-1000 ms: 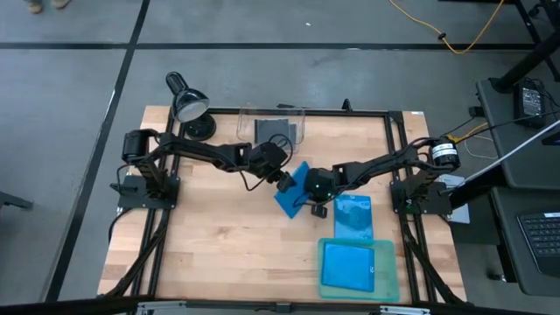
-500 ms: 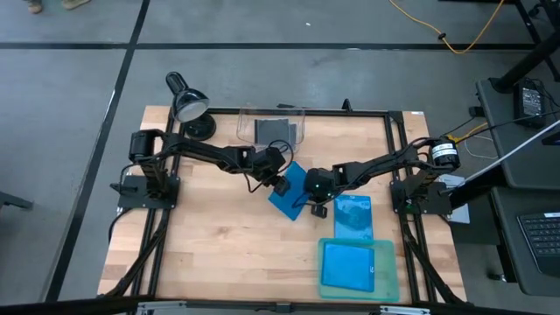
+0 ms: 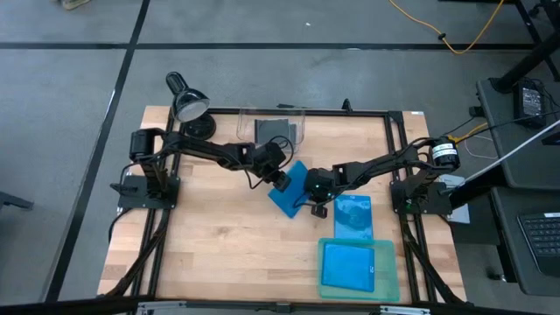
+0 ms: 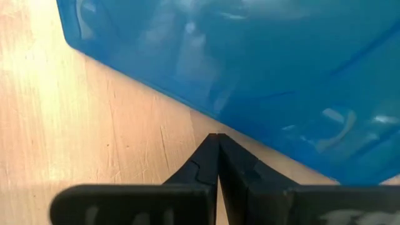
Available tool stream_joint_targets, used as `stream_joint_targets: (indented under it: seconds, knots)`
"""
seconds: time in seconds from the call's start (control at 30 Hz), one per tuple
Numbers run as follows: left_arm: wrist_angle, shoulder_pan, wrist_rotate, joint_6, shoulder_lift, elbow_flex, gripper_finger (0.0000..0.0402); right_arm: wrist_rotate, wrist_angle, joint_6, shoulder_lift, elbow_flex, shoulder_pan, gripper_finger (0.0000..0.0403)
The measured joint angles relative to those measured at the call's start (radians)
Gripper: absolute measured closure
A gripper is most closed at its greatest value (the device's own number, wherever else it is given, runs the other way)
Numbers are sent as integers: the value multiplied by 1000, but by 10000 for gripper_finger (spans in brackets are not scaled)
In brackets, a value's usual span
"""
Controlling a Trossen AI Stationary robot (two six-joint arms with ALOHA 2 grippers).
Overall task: Pick & place jewel cases by type
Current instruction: Put the top blue cd case into the green bin
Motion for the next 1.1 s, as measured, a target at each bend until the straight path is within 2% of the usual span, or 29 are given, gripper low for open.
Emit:
stream_joint_targets:
  seconds: [0.23, 0.5, 0.73, 0.87, 1.1]
  knots:
    - [-14, 24, 55, 34, -26, 0, 376, 14, -34, 2, -24, -2, -8, 391]
    - [-23, 45, 4, 99, -164, -2, 376, 180, -141, -4, -186, -5, -48, 391]
    - [-44, 44, -90, 154, -307, -2, 377, 191, -141, -3, -318, -3, -112, 391]
    - [-44, 44, -162, 225, -379, -2, 377, 236, -142, -4, -375, -3, -135, 391]
    - [-131, 44, -275, 319, -502, -2, 377, 233, -147, 2, -471, -2, -163, 391]
